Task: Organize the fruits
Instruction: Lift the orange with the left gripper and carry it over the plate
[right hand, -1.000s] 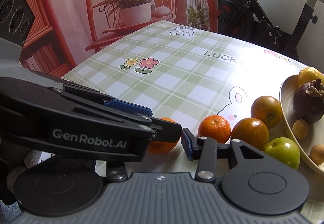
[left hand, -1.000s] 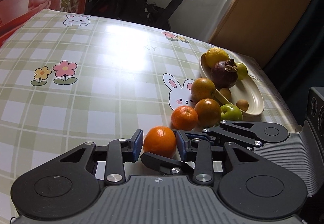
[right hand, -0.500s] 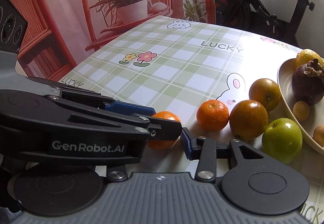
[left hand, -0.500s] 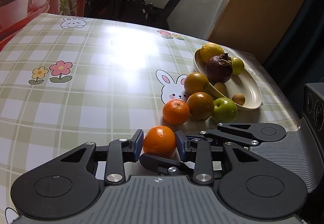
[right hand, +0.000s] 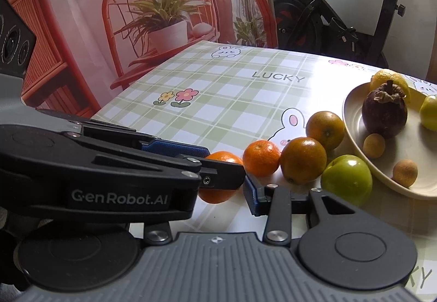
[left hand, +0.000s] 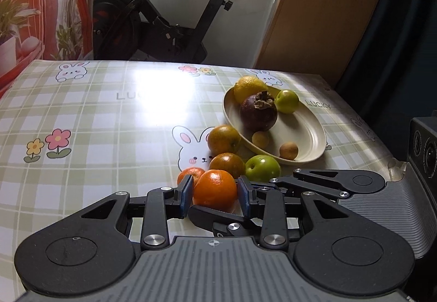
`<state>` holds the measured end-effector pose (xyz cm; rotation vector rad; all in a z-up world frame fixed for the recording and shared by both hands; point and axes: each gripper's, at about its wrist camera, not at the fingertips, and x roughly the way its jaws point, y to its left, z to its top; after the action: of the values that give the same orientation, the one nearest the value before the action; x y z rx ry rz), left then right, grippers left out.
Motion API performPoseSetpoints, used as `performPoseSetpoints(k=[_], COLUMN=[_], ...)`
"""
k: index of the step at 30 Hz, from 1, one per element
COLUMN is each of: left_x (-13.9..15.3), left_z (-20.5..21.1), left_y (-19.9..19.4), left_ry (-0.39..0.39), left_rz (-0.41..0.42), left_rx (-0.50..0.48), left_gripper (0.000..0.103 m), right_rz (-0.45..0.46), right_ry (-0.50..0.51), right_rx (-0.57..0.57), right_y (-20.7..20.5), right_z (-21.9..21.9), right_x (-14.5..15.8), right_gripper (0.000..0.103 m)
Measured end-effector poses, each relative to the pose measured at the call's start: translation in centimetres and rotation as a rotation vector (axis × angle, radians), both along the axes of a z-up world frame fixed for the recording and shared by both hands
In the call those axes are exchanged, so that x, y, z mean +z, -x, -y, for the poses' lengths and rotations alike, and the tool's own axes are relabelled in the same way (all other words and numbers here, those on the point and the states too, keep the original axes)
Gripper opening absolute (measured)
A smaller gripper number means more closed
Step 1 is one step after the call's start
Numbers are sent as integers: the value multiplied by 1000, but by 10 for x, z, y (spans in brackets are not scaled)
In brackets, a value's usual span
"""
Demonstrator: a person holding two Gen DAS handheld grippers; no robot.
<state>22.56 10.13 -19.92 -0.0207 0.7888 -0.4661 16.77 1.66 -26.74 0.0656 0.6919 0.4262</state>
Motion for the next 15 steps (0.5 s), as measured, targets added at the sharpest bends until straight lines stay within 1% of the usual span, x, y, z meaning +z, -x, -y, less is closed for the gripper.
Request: performPoseSetpoints(k=[5,9,12,15], left_x=[27,50,59,61], left_z=[27,56,80,104], left_y=[-14,-24,-34,-44], left_ry=[-4,-15,-22,-30], left_rz=[60,133,163,173], left_rx=[-32,-68,-104,-142], left_gripper=[37,37,37,37], right_rz=[77,118,166,196], right_ry=[-9,-40,-51,-54], right_rx=[-41,-79,-107,-149], right_y=[1,-6,-8,-12], right_z=[24,47,67,89], right_x=[24,46,64,74], right_gripper=[42,42,42,42])
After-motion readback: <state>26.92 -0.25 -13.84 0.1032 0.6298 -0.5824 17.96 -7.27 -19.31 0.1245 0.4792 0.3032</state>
